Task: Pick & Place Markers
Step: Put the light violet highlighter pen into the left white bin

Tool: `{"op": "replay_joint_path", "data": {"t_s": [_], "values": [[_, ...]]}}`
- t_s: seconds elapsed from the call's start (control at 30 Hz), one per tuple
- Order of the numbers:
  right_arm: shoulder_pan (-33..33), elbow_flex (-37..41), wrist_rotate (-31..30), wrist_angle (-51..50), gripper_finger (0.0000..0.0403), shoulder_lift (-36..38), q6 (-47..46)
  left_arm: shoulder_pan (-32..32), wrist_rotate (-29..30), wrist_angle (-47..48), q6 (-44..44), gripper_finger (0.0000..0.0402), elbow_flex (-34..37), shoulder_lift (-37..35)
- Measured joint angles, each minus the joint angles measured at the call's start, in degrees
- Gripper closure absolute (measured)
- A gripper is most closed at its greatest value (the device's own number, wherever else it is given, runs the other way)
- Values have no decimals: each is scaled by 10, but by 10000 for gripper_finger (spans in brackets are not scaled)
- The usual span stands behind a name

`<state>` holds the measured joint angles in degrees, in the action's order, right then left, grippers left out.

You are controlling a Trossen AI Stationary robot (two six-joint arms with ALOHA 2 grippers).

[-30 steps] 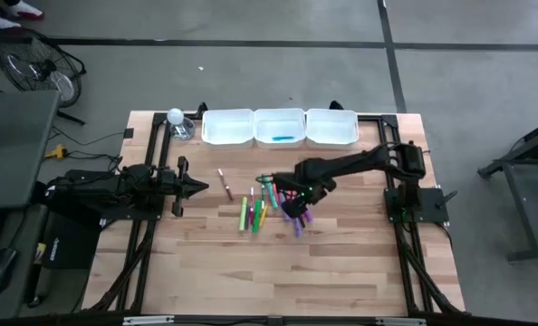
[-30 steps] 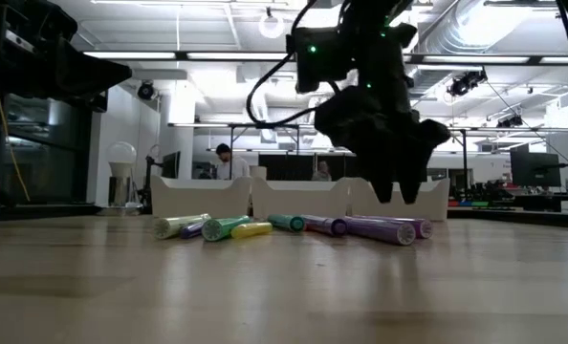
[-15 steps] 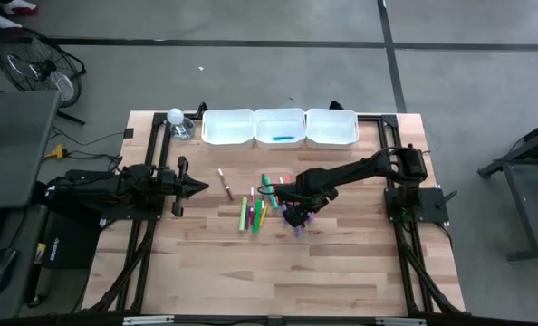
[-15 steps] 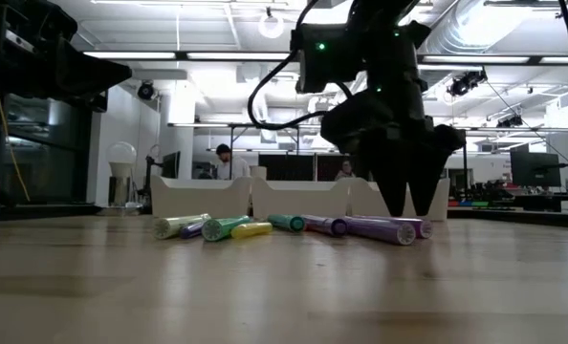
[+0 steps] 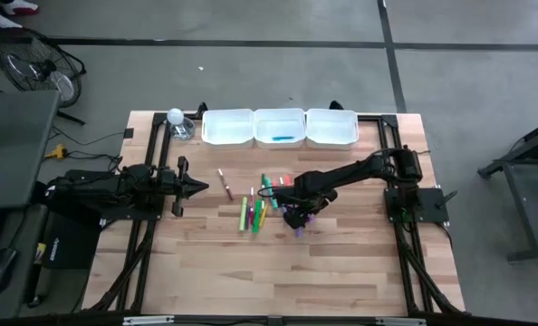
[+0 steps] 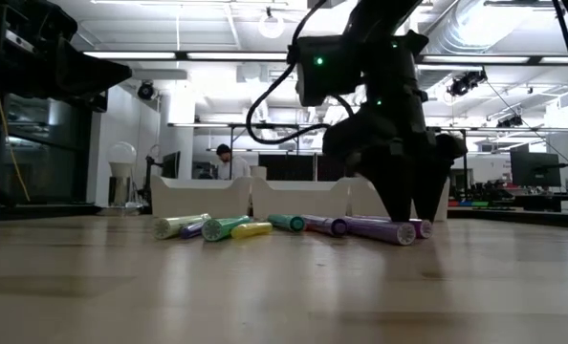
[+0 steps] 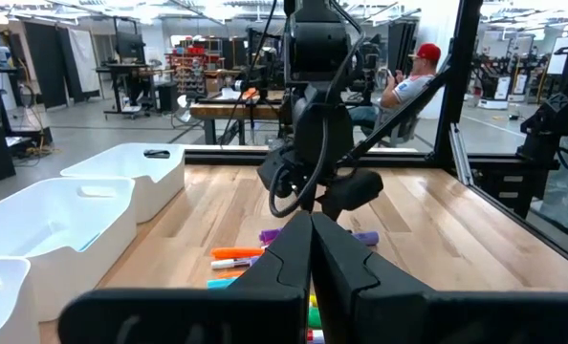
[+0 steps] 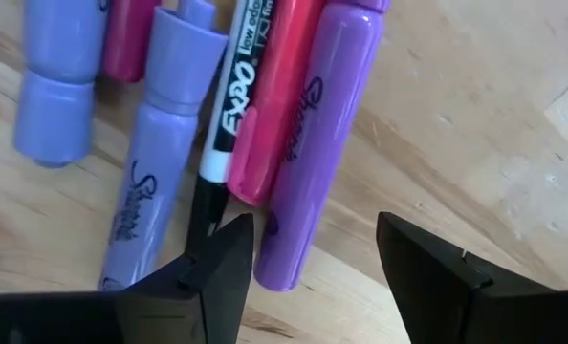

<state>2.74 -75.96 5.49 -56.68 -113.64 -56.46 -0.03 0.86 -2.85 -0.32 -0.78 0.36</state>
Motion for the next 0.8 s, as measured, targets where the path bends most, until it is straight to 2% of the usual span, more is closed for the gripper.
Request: {"op": "replay_joint_path", "data": {"t_s": [0.33, 0.6, 0.8], "values": [[-5, 0, -15, -25, 194, -9, 13, 0, -1, 0, 0, 401, 0, 0], [-24, 35, 3, 28, 194, -3, 18, 0, -2, 0, 0, 401, 0, 0], [-47, 37, -1, 27, 194, -4, 42, 0, -3, 0, 0, 401, 0, 0]]}}
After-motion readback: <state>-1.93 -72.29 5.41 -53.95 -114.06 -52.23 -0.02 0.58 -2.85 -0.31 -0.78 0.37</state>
